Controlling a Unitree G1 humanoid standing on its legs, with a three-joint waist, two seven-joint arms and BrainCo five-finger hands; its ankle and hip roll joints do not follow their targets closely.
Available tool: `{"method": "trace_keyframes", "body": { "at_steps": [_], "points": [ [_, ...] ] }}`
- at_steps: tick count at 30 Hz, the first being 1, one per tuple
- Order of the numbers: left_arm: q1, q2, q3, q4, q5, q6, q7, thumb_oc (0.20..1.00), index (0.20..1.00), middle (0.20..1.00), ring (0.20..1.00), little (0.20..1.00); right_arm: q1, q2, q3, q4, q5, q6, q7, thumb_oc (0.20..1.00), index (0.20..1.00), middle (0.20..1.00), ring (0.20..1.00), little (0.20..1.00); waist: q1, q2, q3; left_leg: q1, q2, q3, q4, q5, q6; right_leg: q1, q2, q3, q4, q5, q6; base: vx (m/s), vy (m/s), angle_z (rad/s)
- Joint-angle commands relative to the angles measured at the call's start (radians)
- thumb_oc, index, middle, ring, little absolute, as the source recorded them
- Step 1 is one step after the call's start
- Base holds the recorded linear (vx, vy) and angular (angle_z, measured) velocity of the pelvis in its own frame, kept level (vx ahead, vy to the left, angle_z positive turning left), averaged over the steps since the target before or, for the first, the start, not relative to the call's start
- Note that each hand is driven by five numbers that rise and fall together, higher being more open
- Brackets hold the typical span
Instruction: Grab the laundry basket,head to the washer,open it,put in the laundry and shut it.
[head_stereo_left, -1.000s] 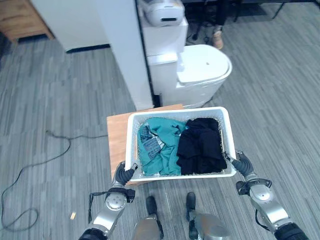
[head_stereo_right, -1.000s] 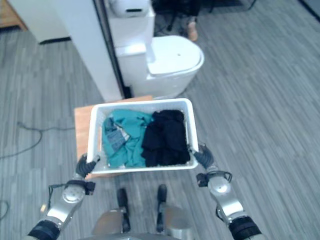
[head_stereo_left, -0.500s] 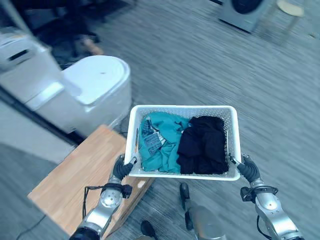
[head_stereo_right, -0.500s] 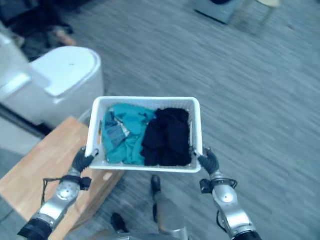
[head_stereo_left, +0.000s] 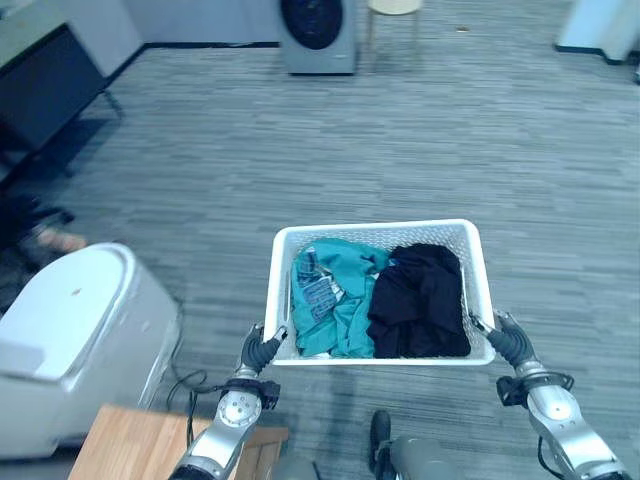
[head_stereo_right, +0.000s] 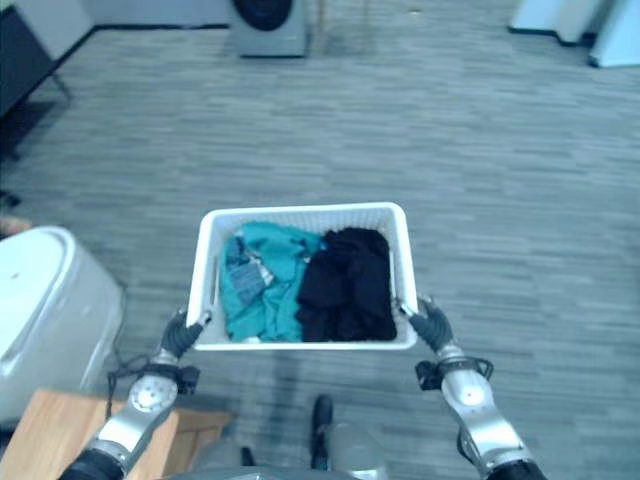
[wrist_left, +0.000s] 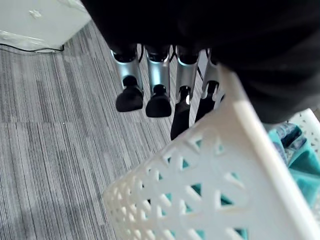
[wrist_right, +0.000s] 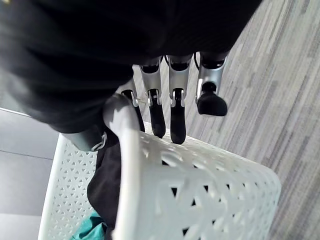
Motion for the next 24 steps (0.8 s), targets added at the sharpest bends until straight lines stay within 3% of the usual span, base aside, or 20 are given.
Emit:
{"method": "trace_keyframes", "body": {
  "at_steps": [1,2,3,4,6,8,11,13,14,16,21,22,23,24],
  "points": [
    [-0.034,-0.031,-0.045,-0.146,-0.062,-0.151,-0.064,0.2,0.2,0.2,0.2,0.2,-0.105,0.045,0.074,-0.102,0.054,-0.13,0.058,0.2,0.2,0.2,0.2,0.2,0.042,-0.016,-0.016,-0.02,-0.063,-0.017,-0.177,0.107,0.056,0.092,-0.027,0.067,-0.002,-0.128,0.124,0.32,-0.037,-0.42],
    [-0.033,-0.033,-0.041,-0.145,-0.062,-0.149,-0.062,0.2,0.2,0.2,0.2,0.2,-0.114,0.045,0.077,-0.095,0.053,-0.131,0.052,0.2,0.2,0.2,0.2,0.2,0.052,-0.009,-0.011,-0.038,-0.063,-0.019,-0.237,0.154,0.046,0.112,-0.01,0.081,-0.005,-0.139,0.123,0.22,-0.027,-0.59],
    [-0.033,-0.034,-0.041,-0.145,-0.062,-0.149,-0.061,0.2,0.2,0.2,0.2,0.2,-0.115,0.044,0.077,-0.094,0.053,-0.132,0.052,0.2,0.2,0.2,0.2,0.2,0.054,-0.011,-0.009,-0.03,-0.065,-0.016,-0.247,0.158,0.045,0.114,-0.011,0.084,-0.005,-0.139,0.123,0.51,-0.014,-0.75],
    [-0.03,-0.037,-0.03,-0.152,-0.058,-0.145,-0.052,0.2,0.2,0.2,0.2,0.2,-0.128,0.045,0.081,-0.092,0.05,-0.135,0.04,0.2,0.2,0.2,0.2,0.2,0.074,0.0,0.0,-0.077,-0.053,0.015,-0.375,0.203,0.035,0.168,0.018,0.116,0.0,-0.179,0.119,0.4,0.001,-0.63],
    [-0.023,-0.04,-0.021,-0.16,-0.058,-0.147,-0.048,0.2,0.2,0.2,0.2,0.2,-0.135,0.045,0.08,-0.093,0.049,-0.134,0.038,0.2,0.2,0.2,0.2,0.2,0.088,-0.001,-0.003,-0.088,-0.047,0.039,-0.419,0.222,0.036,0.205,0.027,0.144,0.01,-0.206,0.12,0.51,0.04,-0.42],
    [-0.003,-0.04,-0.008,-0.168,-0.056,-0.148,-0.054,0.2,0.2,0.2,0.2,0.2,-0.132,0.053,0.086,-0.097,0.044,-0.134,0.052,0.2,0.2,0.2,0.2,0.2,0.099,-0.001,-0.031,-0.049,-0.047,0.053,-0.424,0.237,0.053,0.253,0.026,0.163,0.018,-0.239,0.136,0.65,0.109,-0.59],
    [0.001,-0.036,-0.013,-0.172,-0.063,-0.15,-0.053,0.2,0.2,0.2,0.2,0.2,-0.142,0.068,0.105,-0.091,0.037,-0.136,0.059,0.2,0.2,0.2,0.2,0.2,0.117,-0.019,-0.048,-0.058,-0.054,0.059,-0.357,0.227,0.07,0.264,0.005,0.183,0.071,-0.231,0.157,0.49,0.072,-0.75],
    [-0.009,-0.031,-0.02,-0.159,-0.058,-0.149,-0.051,0.2,0.2,0.2,0.2,0.2,-0.152,0.08,0.118,-0.085,0.03,-0.133,0.066,0.2,0.2,0.2,0.2,0.2,0.122,-0.04,-0.059,-0.029,-0.07,0.075,-0.333,0.194,0.096,0.222,-0.027,0.18,0.206,-0.163,0.204,0.38,0.087,-0.36],
    [-0.014,-0.023,-0.02,-0.158,-0.057,-0.147,-0.047,0.2,0.2,0.2,0.2,0.2,-0.159,0.084,0.126,-0.088,0.029,-0.134,0.067,0.2,0.2,0.2,0.2,0.2,0.123,-0.052,-0.063,-0.012,-0.086,0.091,-0.321,0.171,0.114,0.198,-0.041,0.177,0.286,-0.081,0.248,0.41,0.102,-0.01],
    [-0.022,-0.018,-0.021,-0.154,-0.05,-0.145,-0.039,0.2,0.2,0.2,0.2,0.2,-0.166,0.093,0.134,-0.094,0.018,-0.129,0.074,0.2,0.2,0.2,0.2,0.2,0.111,-0.047,-0.055,0.05,-0.101,0.098,-0.328,0.137,0.135,0.109,-0.074,0.147,0.398,0.001,0.284,0.38,0.081,-0.15],
    [-0.022,-0.003,-0.009,-0.171,-0.056,-0.147,-0.045,0.2,0.2,0.2,0.2,0.2,-0.174,0.095,0.14,-0.107,0.026,-0.12,0.087,0.2,0.2,0.2,0.2,0.2,0.084,0.004,-0.047,0.204,-0.103,0.088,-0.398,0.058,0.13,-0.055,-0.138,-0.006,0.277,-0.106,0.239,0.4,0.043,-0.23],
    [-0.02,-0.003,-0.006,-0.175,-0.055,-0.145,-0.047,0.2,0.2,0.2,0.2,0.2,-0.172,0.093,0.139,-0.105,0.034,-0.119,0.089,0.2,0.2,0.2,0.2,0.2,0.07,0.013,-0.035,0.224,-0.097,0.09,-0.406,0.058,0.129,-0.084,-0.139,-0.034,0.23,-0.084,0.225,0.69,-0.136,-0.04],
    [-0.028,-0.013,0.005,-0.163,-0.045,-0.142,-0.053,0.2,0.2,0.2,0.2,0.2,-0.147,0.099,0.123,-0.1,0.041,-0.115,0.09,0.2,0.2,0.2,0.2,0.2,0.042,0.018,-0.017,0.297,-0.103,0.066,-0.421,0.015,0.107,-0.159,-0.15,-0.047,0.03,-0.025,0.242,0.57,-0.131,0.36],
    [-0.028,-0.013,0.005,-0.163,-0.045,-0.143,-0.053,0.2,0.2,0.2,0.2,0.2,-0.147,0.099,0.123,-0.1,0.041,-0.115,0.09,0.2,0.2,0.2,0.2,0.2,0.041,0.02,-0.015,0.299,-0.101,0.065,-0.421,0.014,0.107,-0.154,-0.148,-0.049,0.024,-0.023,0.242,0.83,-0.197,0.76]
  ]
}}
